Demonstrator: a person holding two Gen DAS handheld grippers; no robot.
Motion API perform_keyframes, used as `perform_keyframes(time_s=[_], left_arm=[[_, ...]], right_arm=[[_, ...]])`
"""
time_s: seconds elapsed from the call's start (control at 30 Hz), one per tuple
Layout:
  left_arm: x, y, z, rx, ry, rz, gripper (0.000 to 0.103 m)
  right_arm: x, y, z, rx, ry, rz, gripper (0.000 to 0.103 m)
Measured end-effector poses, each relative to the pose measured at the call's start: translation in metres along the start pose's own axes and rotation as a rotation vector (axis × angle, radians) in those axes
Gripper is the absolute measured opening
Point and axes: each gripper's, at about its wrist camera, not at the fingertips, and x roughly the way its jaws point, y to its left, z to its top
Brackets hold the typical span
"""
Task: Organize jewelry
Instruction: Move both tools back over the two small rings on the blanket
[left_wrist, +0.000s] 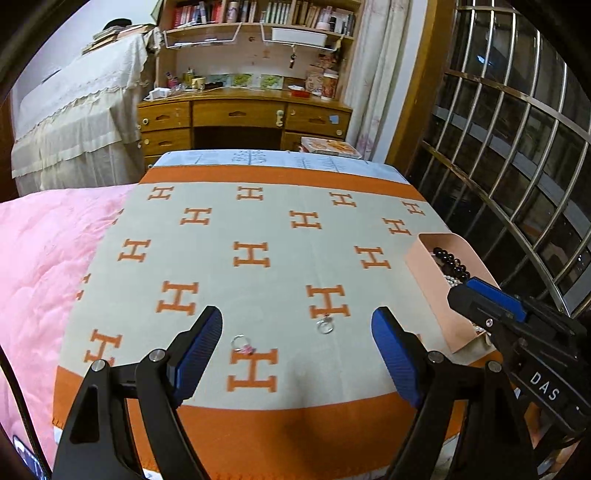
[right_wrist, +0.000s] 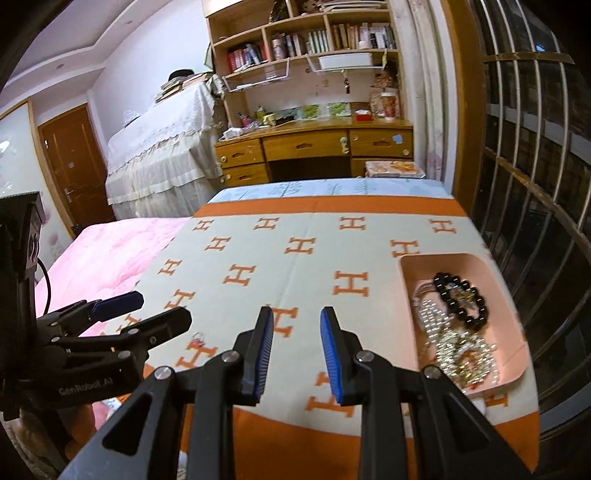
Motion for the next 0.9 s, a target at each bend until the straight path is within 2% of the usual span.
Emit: perform_keyframes(time_s=[0.33,0.57,0.73,0.9], left_arm=[[0.001,0.026,-0.012,-0.033,0.031,0.043,0.082],[0.030,0.040,-0.015,-0.087,0.127,0.040,0.082],[0.053,0.050,-0.018,-0.112,0.203,-0.006,0.083],[0.073,0.060,-0.024,-0.147,0.262,-0.020,0.084]], right_arm=[[0.014,0.022,-0.010,-0.043,0.064,0.020,0.027],[0.044,0.014,-0.023,-0.014,0.168,0.041,0.027],[0.064,0.004,-0.026,0.017,0.225,0.049,0.026],[0.080,-0.003,-0.030,0.039,0.258,0.047,0.026]])
